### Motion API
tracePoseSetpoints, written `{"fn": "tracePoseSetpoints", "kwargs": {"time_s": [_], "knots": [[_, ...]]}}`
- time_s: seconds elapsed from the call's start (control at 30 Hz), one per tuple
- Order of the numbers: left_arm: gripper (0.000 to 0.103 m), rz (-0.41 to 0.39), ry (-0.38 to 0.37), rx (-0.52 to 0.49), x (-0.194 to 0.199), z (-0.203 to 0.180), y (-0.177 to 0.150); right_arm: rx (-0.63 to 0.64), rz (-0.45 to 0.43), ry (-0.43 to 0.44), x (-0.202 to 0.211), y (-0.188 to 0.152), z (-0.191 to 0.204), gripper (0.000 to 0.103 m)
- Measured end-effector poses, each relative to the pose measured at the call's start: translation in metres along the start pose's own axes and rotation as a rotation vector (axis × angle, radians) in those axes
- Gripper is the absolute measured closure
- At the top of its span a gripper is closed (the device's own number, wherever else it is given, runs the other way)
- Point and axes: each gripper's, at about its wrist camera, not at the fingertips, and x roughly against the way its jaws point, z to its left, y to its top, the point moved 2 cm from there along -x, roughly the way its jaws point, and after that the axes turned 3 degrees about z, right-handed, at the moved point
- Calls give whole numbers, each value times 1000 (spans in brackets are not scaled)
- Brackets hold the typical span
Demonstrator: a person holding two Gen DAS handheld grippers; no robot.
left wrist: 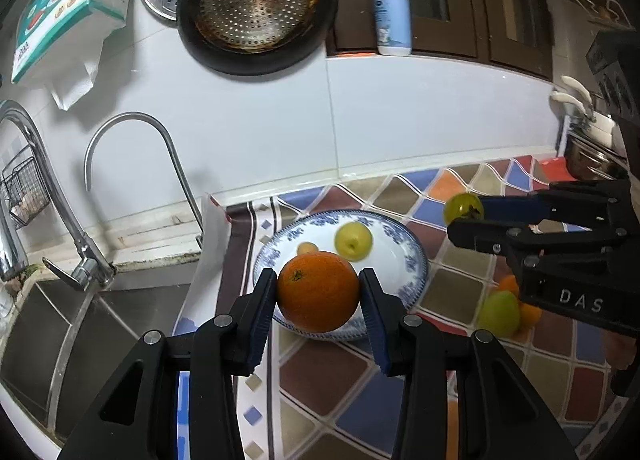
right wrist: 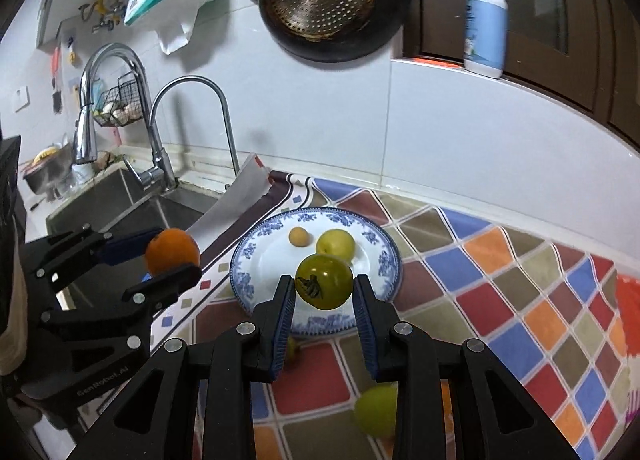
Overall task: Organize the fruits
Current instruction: 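Carry the orange and green tomato over the plate and release both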
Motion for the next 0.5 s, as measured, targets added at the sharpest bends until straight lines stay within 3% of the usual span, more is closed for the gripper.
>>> {"fn": "tracePoseSetpoints", "kwargs": {"time_s": [0.5], "knots": [[61, 92, -25, 56, -73, 15, 16, -4, 174, 62, -79, 26, -19, 72]]}}
